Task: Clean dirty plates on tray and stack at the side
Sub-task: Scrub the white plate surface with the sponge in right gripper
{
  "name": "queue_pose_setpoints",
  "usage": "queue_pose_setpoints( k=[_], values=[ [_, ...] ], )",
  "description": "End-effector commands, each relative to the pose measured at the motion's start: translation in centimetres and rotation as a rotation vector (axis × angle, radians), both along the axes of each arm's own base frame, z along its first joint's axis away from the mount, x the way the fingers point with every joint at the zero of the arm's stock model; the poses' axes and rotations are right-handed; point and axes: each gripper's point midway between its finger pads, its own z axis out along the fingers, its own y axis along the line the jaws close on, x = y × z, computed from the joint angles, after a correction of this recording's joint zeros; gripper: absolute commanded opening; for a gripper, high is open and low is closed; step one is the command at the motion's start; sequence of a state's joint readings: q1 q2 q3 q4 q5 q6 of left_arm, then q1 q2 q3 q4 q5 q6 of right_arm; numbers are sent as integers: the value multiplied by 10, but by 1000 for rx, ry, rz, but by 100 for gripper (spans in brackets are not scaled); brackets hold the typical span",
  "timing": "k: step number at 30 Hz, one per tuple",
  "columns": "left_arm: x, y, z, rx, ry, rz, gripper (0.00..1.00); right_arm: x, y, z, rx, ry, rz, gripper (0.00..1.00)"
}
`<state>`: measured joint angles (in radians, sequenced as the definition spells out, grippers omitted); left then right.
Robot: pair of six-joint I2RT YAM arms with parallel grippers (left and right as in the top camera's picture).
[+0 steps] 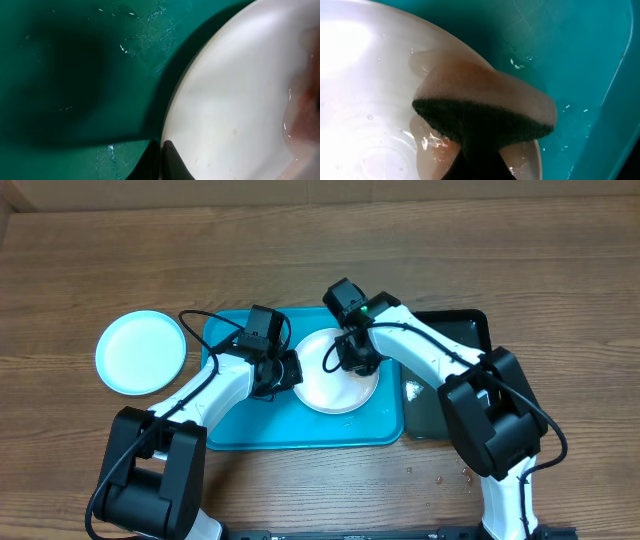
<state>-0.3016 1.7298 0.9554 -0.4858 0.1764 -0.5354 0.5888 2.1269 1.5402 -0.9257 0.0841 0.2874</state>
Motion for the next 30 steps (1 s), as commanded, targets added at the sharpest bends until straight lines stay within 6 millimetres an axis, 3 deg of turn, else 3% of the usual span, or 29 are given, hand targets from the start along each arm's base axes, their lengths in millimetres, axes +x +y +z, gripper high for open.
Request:
queue_pose_setpoints(
  k=[1,9,13,16,18,23,26,30],
  values=[
    [2,-5,5,-9,-8,-13,4,-33,0,-37,39,147,3,4],
    [2,-5,5,-9,-11,-14,4,-66,61,-22,377,299,201,4],
    [3,-5,5,-9,-12,-13,4,-78,77,-11,498,352,258,4],
    [3,-4,5,-7,-12,-13,4,-81,90,10,623,386,315,4],
    [3,-4,5,-5,-13,-12,4,-73,93,30,678,396,310,4],
    [3,-3,5,-2,-13,-12,4,-37,73,82,706,348,272,4],
    [3,-3,5,-2,-13,-12,4,-17,42,101,628,313,201,4],
    [3,-3,5,-2,-13,-12,4,-7,-16,103,453,312,89,4]
  ],
)
